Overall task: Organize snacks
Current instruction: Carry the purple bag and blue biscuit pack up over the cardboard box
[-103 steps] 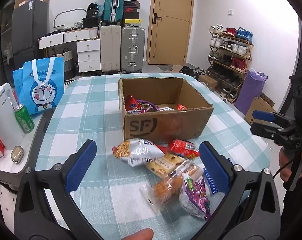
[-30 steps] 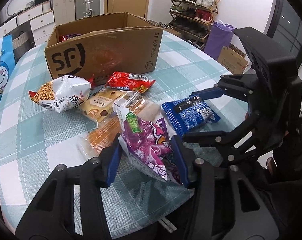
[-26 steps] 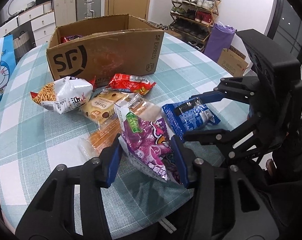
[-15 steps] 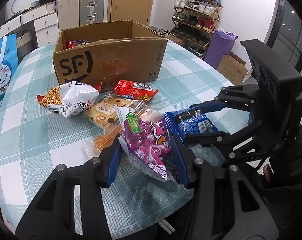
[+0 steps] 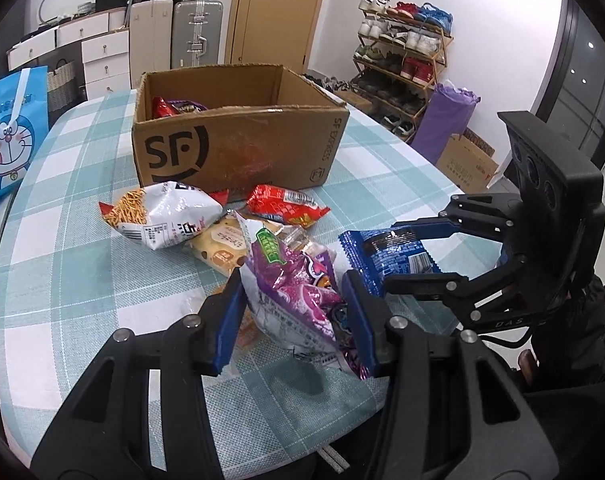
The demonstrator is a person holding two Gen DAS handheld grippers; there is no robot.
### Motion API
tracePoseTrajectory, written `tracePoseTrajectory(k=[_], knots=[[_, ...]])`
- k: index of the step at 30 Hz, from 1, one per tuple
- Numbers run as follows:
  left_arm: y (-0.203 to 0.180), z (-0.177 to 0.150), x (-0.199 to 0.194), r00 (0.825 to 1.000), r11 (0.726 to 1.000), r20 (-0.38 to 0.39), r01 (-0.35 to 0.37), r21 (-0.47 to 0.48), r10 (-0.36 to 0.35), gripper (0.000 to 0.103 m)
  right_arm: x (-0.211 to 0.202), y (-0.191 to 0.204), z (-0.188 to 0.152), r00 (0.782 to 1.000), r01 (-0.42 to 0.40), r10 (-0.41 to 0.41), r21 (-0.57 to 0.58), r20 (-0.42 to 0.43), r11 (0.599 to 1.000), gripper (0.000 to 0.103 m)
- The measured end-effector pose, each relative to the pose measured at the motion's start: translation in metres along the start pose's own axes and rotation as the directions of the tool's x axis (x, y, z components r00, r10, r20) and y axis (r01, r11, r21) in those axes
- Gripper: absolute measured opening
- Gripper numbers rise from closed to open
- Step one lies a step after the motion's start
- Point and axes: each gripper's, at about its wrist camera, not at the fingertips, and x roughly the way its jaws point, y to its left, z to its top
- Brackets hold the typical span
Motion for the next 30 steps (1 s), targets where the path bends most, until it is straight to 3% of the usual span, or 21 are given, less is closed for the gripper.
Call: tracePoseTrajectory(k=[16,30], knots=[[0.0,0.003,-0.022,0.995,1.0,0.103,-0.011,-0.008,0.011,0.042,-0.02,-0.012,0.006,0.995,-0.005,0.0,0.056,0.102,0.998,0.051],[0.011,0.009,-0.035,0.988,0.998,0.148,-0.031,-0.05,0.038,0.042,-0.033,-0.022,0.014,0.982,-0.004,-0.022,0.135,0.187,0.991,0.051]])
